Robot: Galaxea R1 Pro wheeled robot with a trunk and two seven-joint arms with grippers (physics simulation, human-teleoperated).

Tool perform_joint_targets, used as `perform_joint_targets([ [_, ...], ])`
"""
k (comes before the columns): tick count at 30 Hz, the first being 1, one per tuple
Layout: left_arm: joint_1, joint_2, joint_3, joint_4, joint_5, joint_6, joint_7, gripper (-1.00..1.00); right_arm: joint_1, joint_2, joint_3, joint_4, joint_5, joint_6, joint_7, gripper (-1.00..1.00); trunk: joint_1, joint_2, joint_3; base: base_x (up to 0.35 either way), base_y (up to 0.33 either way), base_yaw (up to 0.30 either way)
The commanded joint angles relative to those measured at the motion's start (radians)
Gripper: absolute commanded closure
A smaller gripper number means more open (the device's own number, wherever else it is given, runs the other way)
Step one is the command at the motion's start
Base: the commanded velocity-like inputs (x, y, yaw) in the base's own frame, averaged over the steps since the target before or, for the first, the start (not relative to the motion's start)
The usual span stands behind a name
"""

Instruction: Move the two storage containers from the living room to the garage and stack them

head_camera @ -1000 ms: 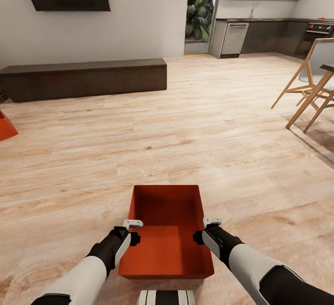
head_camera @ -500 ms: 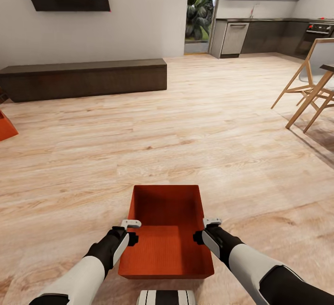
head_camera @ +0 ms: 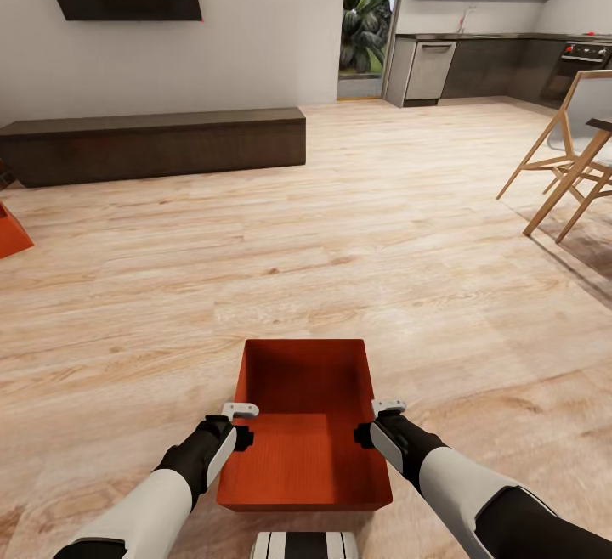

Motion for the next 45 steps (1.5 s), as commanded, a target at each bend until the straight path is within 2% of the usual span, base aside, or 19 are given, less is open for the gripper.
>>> perform_joint_targets([
  [1, 0.0, 0.0, 0.0, -0.002, -0.004, 0.006, 0.002, -1.0, 0.0, 0.0, 0.008, -0.002, -0.01, 0.005, -0.007, -1.0, 0.0, 0.0, -0.001, 0.0, 0.0, 0.0],
  [15, 0.0, -0.001, 0.0, -0.002, -0.003, 0.005, 0.002, -1.0, 0.0, 0.0, 0.009, -0.002, -0.01, 0.005, -0.007, -1.0, 0.0, 0.0, -0.001, 0.0, 0.0, 0.0],
  [18, 0.0, -0.002, 0.0, -0.002, -0.003, 0.005, 0.002, -1.0, 0.0, 0.0, 0.009, -0.002, -0.01, 0.005, -0.007, -1.0, 0.001, -0.001, -0.012, 0.0, 0.0, 0.0],
  [40, 0.0, -0.004, -0.001, -0.002, -0.004, 0.011, 0.005, -1.0, 0.0, -0.008, 0.008, -0.002, -0.01, 0.005, -0.007, -1.0, 0.001, -0.001, -0.012, 0.0, 0.0, 0.0],
  [41, 0.0, -0.004, -0.001, -0.001, -0.003, 0.011, 0.003, 1.0, 0.0, -0.008, 0.008, -0.002, -0.01, 0.005, -0.007, 1.0, 0.001, -0.001, -0.012, 0.0, 0.0, 0.0],
  [45, 0.0, -0.004, -0.001, 0.002, -0.002, 0.011, 0.011, 1.0, 0.0, -0.008, 0.008, -0.002, -0.01, 0.005, -0.007, 1.0, 0.001, -0.001, -0.012, 0.0, 0.0, 0.0],
])
